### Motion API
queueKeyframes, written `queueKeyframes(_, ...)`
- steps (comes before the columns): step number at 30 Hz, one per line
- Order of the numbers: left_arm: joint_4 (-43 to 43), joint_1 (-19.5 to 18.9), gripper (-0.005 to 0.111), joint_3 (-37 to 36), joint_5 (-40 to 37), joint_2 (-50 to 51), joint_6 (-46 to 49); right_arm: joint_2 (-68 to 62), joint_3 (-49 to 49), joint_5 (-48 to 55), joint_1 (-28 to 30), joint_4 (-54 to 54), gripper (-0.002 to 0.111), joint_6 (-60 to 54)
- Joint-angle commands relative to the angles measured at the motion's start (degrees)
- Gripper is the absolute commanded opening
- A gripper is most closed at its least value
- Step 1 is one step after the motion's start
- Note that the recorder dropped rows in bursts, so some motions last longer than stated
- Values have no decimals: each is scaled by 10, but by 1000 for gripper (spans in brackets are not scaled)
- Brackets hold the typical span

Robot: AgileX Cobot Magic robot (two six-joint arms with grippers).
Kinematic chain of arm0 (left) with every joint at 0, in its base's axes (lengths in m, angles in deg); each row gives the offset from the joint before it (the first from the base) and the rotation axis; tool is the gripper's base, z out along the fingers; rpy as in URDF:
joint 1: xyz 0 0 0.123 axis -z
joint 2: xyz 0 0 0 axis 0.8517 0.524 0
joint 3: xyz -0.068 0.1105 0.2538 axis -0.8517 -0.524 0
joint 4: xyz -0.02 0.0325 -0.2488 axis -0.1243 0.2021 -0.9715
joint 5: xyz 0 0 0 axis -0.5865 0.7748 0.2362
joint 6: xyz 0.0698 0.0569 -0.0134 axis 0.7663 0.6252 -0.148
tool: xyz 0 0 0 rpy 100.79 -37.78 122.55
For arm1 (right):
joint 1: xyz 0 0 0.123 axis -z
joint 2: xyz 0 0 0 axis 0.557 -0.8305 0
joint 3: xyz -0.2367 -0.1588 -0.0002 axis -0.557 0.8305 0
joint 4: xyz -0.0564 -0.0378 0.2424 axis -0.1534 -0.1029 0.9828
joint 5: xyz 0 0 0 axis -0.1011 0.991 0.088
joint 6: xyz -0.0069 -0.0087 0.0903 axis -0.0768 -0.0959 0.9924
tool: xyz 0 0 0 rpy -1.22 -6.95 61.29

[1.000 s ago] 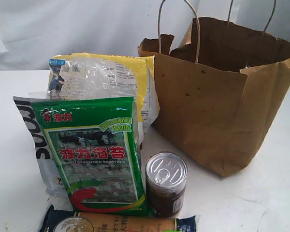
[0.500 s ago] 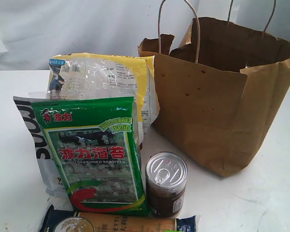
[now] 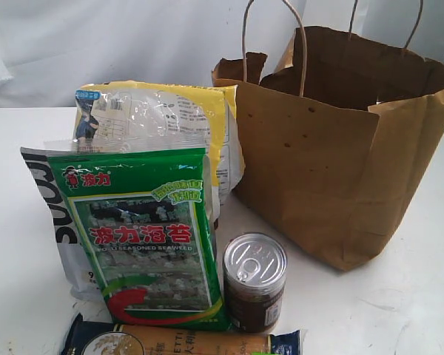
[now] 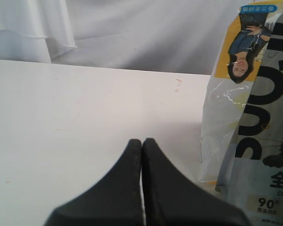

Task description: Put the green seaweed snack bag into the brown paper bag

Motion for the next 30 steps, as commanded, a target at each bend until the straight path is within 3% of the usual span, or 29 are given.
queueKeyframes(1, 1, 3, 0, -3, 5, -3, -1, -2, -72, 80, 0, 2, 0, 5)
queueKeyframes(8, 1, 3, 0, -3, 5, -3, -1, -77, -144, 176, 0, 54, 0, -9)
queueKeyframes(19, 1, 3, 0, -3, 5, -3, -1, -206, -229, 276, -11, 281, 0, -258)
queueKeyframes(30, 1, 3, 0, -3, 5, -3, -1, -329, -306, 373, -69, 393, 0, -397)
